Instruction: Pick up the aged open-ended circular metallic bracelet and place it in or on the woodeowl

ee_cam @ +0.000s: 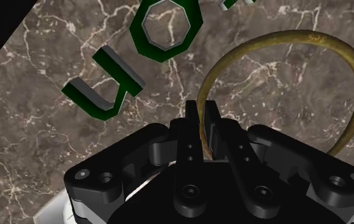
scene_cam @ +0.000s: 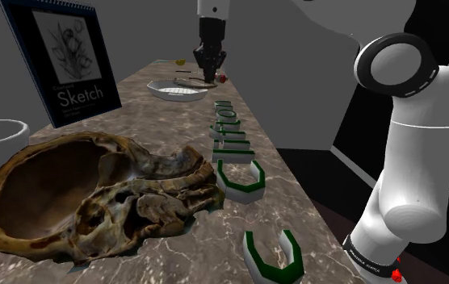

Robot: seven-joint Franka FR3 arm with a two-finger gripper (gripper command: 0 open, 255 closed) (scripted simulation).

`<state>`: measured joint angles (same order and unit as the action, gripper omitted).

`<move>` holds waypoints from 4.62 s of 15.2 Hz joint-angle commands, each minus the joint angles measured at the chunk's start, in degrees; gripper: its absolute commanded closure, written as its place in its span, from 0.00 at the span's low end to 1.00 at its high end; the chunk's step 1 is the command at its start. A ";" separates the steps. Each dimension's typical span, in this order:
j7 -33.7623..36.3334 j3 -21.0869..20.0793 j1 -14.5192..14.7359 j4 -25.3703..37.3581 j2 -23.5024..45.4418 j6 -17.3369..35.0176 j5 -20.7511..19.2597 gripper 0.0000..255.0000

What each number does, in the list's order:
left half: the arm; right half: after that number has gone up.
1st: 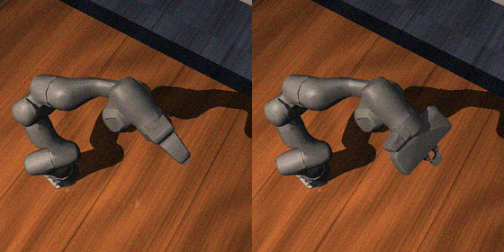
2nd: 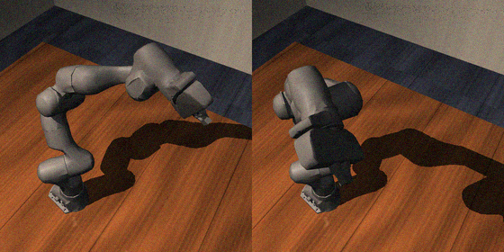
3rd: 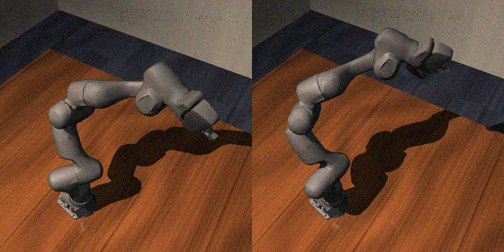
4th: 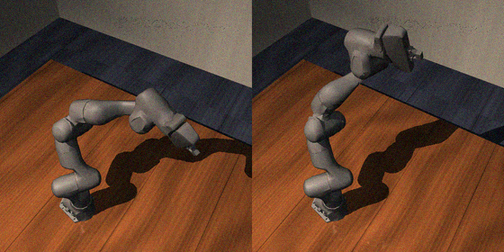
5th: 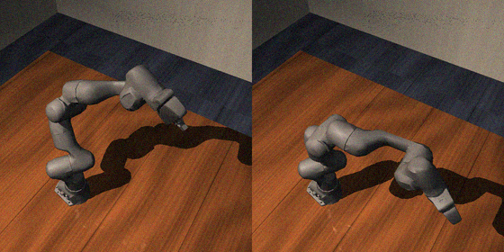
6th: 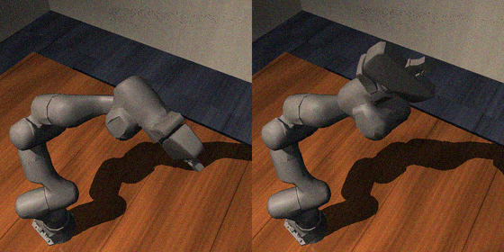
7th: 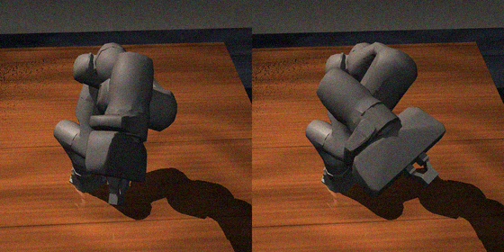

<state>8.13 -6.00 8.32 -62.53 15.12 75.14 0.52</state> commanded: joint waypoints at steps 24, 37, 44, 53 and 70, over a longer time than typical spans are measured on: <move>20.66 -7.49 12.75 -4.47 -8.81 -3.60 0.89 1.00; 39.80 -15.77 24.28 -0.85 -5.98 -3.83 -0.73 1.00; 39.19 -15.48 23.48 -10.77 -9.73 2.57 0.71 1.00; 37.93 -14.99 22.72 -22.26 -13.40 10.58 2.03 1.00; 39.07 -15.45 23.44 -9.42 -9.15 1.74 0.50 0.00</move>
<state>47.03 -21.39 31.59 -75.70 4.49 79.34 1.58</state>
